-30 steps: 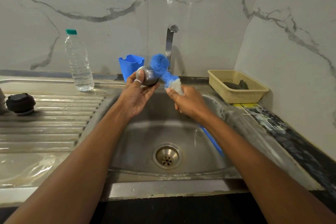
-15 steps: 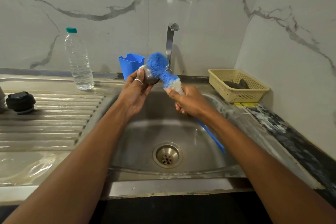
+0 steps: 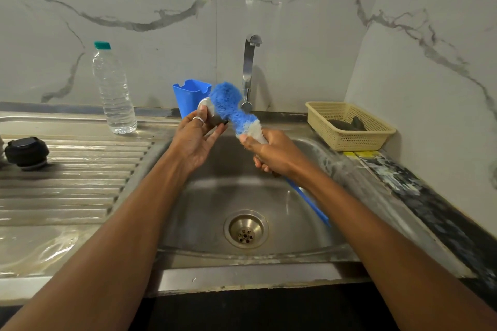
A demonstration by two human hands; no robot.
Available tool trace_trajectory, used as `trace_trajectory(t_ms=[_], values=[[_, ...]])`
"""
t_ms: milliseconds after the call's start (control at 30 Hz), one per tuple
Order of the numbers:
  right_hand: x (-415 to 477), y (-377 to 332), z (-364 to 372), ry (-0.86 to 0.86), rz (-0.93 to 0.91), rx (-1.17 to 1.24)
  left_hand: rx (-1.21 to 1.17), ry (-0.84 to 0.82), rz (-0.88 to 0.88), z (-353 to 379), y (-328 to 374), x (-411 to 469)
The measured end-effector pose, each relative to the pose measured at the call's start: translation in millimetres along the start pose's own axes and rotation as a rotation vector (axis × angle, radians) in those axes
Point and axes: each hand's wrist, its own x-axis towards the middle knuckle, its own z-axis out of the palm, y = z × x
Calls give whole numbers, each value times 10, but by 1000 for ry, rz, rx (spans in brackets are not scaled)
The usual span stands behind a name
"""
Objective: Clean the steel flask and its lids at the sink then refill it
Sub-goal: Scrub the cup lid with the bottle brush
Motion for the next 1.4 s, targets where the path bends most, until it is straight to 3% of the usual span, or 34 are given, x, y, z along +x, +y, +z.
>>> trace_trajectory(t_ms=[233, 633, 800, 967, 1133, 1233, 1400], values=[[10, 11, -4, 30, 6, 1, 12, -127, -35, 54, -14, -75], [37, 58, -27, 45, 59, 49, -21, -37, -37, 42, 1, -56], [5, 27, 0, -83, 27, 104, -23, -35, -35, 18, 25, -39], [49, 40, 23, 77, 61, 7, 2, -24, -67, 31, 7, -57], [25, 37, -4, 0, 17, 27, 124, -21, -93, 38, 32, -96], [42, 34, -16, 62, 34, -14, 116, 3, -71, 43, 9, -65], [29, 29, 7, 2, 24, 3, 72, 7, -27, 26, -19, -6]])
